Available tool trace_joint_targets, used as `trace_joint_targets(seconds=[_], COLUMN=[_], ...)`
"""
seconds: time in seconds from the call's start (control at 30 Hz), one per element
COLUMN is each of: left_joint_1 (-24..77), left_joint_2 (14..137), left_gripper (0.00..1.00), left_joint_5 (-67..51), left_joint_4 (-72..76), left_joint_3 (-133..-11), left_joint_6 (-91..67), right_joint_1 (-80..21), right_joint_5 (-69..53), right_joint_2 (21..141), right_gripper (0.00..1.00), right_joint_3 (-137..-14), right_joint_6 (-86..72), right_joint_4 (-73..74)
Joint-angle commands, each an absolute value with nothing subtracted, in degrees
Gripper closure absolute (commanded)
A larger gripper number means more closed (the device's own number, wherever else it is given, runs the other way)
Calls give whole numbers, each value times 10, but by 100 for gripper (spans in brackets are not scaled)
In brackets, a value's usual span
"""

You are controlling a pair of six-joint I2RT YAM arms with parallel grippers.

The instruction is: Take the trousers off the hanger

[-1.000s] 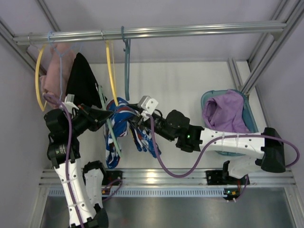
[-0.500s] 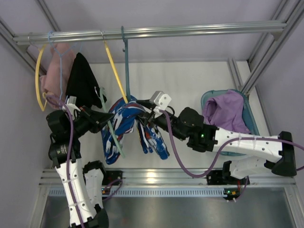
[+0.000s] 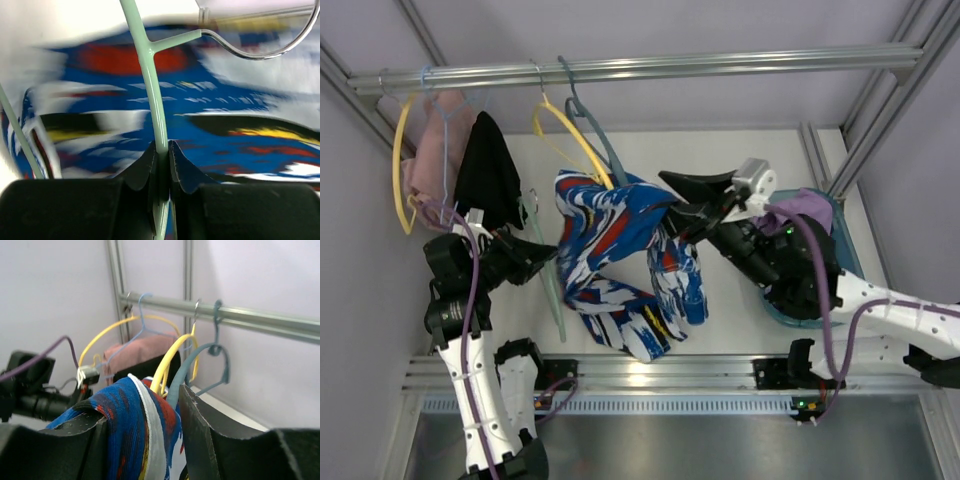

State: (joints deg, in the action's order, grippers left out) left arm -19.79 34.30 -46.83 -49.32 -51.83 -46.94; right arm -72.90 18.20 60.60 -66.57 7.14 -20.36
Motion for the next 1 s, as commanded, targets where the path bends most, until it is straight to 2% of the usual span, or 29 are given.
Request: trace_joint_targets(seconds=[0.0, 0.23, 0.57, 0.83, 0.97], left_joint_1=[-201, -200, -202, -202, -201], left_joint_2=[350, 358, 360, 368, 366], left_gripper=[100, 100, 100, 100, 100], left_joint_5=[-442, -440, -446, -457, -467], left_joint_4=[-479, -479, -478, -477, -477], left_joint_3=[-523, -528, -533, -547, -555], left_joint_6=[-425, -415, -414, -417, -420], right_joint_1=[-708, -656, -487, -475, -469], right_joint_5=[204, 181, 182, 243, 234], right_joint_2=[535, 468, 442, 545, 633], right_gripper=[100, 100, 100, 100, 100], right_joint_3=[-707, -715, -792, -890, -1021], right_joint_6=[43, 17, 20, 232, 322], right_joint_4=[-334, -247, -230, -351, -405])
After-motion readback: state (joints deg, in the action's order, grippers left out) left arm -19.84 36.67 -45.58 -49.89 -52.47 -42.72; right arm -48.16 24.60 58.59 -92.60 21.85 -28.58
